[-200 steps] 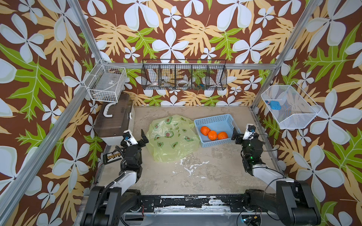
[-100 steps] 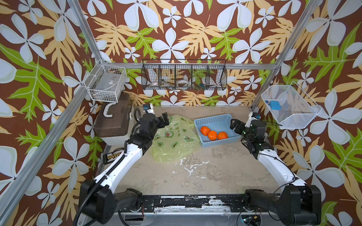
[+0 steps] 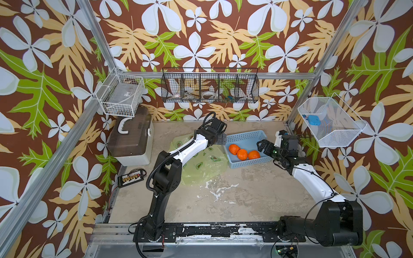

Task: Place the oranges into plastic bags & tie knots
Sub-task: Open the plastic bag at the center of the board.

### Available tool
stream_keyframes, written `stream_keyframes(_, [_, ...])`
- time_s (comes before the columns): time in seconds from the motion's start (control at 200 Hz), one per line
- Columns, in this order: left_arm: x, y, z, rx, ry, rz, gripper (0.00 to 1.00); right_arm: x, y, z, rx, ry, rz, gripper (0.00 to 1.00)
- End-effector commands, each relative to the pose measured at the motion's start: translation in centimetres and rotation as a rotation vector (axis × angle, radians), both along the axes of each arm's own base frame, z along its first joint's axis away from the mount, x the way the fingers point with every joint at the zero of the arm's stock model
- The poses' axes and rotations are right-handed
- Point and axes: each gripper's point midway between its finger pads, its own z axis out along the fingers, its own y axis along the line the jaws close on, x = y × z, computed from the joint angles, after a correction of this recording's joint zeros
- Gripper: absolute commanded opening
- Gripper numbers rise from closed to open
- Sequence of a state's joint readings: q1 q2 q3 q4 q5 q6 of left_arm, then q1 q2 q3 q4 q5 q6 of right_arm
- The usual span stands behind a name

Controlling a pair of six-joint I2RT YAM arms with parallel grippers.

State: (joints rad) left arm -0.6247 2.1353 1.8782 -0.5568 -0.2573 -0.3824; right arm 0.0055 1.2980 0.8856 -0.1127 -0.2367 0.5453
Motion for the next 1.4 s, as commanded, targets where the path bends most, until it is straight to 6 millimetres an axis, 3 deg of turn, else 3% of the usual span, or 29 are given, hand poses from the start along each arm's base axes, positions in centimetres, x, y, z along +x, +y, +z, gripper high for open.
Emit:
stream_keyframes(0.0, [-0.7, 0.8, -1.7, 0.064, 0.043, 0.007, 1.0, 0.0, 0.3, 0.2, 0.008, 0.002, 0.013, 1.0])
stream_keyframes(0.115, [-0.9, 1.1, -3.7, 0.103, 0.067, -0.003, 0.99, 0.2, 0.4, 0.5, 0.012, -0.005, 0.018, 1.0])
stream_keyframes(0.185, [-1.2, 1.3, -4.9, 0.122, 0.087, -0.015, 0.87, 0.2, 0.5, 0.7, 0.012, -0.007, 0.02, 1.0])
stream_keyframes(0.23, [-1.3, 1.2, -5.4, 0.12, 0.094, -0.03, 0.71, 0.3, 0.5, 0.8, 0.015, -0.008, 0.022, 1.0])
stream_keyframes(0.36, [-1.9, 1.0, -5.8, 0.11, 0.094, -0.063, 0.0, 0.2, 1.0, 1.1, 0.021, -0.008, 0.038, 1.0])
stream_keyframes(0.47, [-2.1, 1.1, -3.5, 0.097, 0.049, -0.093, 0.0, 0.0, 1.9, 1.6, 0.02, -0.012, 0.067, 1.0])
stream_keyframes(0.545, [-2.6, 1.4, -0.1, 0.074, -0.026, -0.124, 0.0, -0.2, 3.0, 2.3, 0.021, -0.019, 0.104, 1.0])
stream_keyframes(0.691, [-5.3, 2.8, 6.5, 0.012, -0.197, -0.189, 0.0, -0.8, 6.2, 4.0, 0.054, -0.046, 0.191, 1.0])
stream_keyframes(0.806, [-7.9, 3.1, 9.4, -0.04, -0.302, -0.293, 0.0, -0.9, 9.3, 5.8, 0.134, -0.076, 0.283, 0.99])
stream_keyframes(1.056, [-12.0, 3.4, 12.4, -0.099, -0.472, -0.455, 0.0, -1.7, 17.3, 10.7, 0.313, -0.128, 0.496, 0.99])
stream_keyframes(1.211, [-12.6, 3.4, 13.5, -0.091, -0.51, -0.494, 0.0, -3.3, 21.2, 11.6, 0.394, -0.1, 0.588, 1.0])
stream_keyframes(1.291, [-12.2, 3.5, 13.3, -0.063, -0.502, -0.491, 0.0, -4.2, 21.3, 11.8, 0.378, -0.104, 0.577, 1.0])
stream_keyframes(1.396, [-11.7, 3.5, 12.5, -0.026, -0.493, -0.493, 0.0, -5.6, 19.2, 12.5, 0.334, -0.137, 0.508, 1.0])
